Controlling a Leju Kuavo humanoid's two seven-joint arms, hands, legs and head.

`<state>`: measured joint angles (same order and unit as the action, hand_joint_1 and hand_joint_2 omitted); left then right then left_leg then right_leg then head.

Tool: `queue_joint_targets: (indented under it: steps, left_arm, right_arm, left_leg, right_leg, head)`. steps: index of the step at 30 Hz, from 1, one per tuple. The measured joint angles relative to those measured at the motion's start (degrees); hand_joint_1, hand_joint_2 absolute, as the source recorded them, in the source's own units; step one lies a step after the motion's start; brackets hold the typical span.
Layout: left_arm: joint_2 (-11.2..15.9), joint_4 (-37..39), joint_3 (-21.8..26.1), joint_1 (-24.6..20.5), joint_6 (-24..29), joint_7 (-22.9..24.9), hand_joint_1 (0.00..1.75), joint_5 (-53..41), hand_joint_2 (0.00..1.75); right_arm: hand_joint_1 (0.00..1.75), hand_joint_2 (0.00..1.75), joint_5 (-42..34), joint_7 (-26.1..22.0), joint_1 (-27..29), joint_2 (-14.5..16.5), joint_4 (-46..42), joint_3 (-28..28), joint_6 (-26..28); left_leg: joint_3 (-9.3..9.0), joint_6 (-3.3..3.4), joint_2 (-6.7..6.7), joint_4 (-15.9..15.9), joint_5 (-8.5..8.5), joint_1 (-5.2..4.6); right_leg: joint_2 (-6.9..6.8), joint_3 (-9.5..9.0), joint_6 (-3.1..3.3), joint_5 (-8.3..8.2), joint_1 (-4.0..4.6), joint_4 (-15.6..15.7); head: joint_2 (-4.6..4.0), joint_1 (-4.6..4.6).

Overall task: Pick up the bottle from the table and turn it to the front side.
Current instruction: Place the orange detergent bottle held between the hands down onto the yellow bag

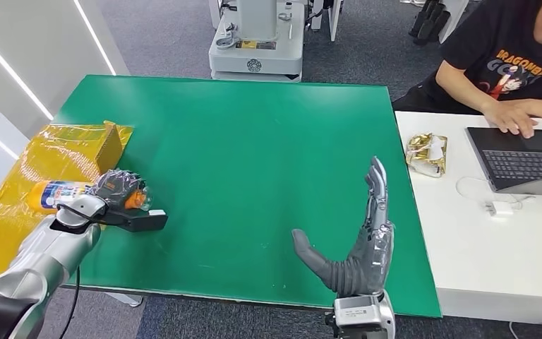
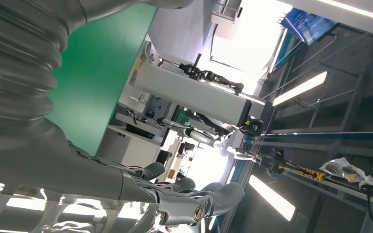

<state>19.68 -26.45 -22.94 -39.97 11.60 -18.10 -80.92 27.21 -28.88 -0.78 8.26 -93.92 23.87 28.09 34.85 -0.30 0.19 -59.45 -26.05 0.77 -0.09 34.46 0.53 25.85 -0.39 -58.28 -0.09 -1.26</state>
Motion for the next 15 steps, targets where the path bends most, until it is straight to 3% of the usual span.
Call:
queue_joint_targets:
  steps: [15]
  left_arm:
    - [0.36, 0.00, -0.08, 0.18, 3.05, 0.76, 0.00, 1.00, 1.75]
  right_arm:
    - [0.00, 1.75, 0.31, 1.04, 0.02, 0.00, -0.06, -0.07, -3.07]
  left_leg:
    - [0.00, 0.00, 0.00, 0.02, 0.00, 0.00]
  right_leg:
    - [0.01, 0.01, 0.02, -0.01, 0.00, -0.01]
  head:
    - [0.00, 0.01]
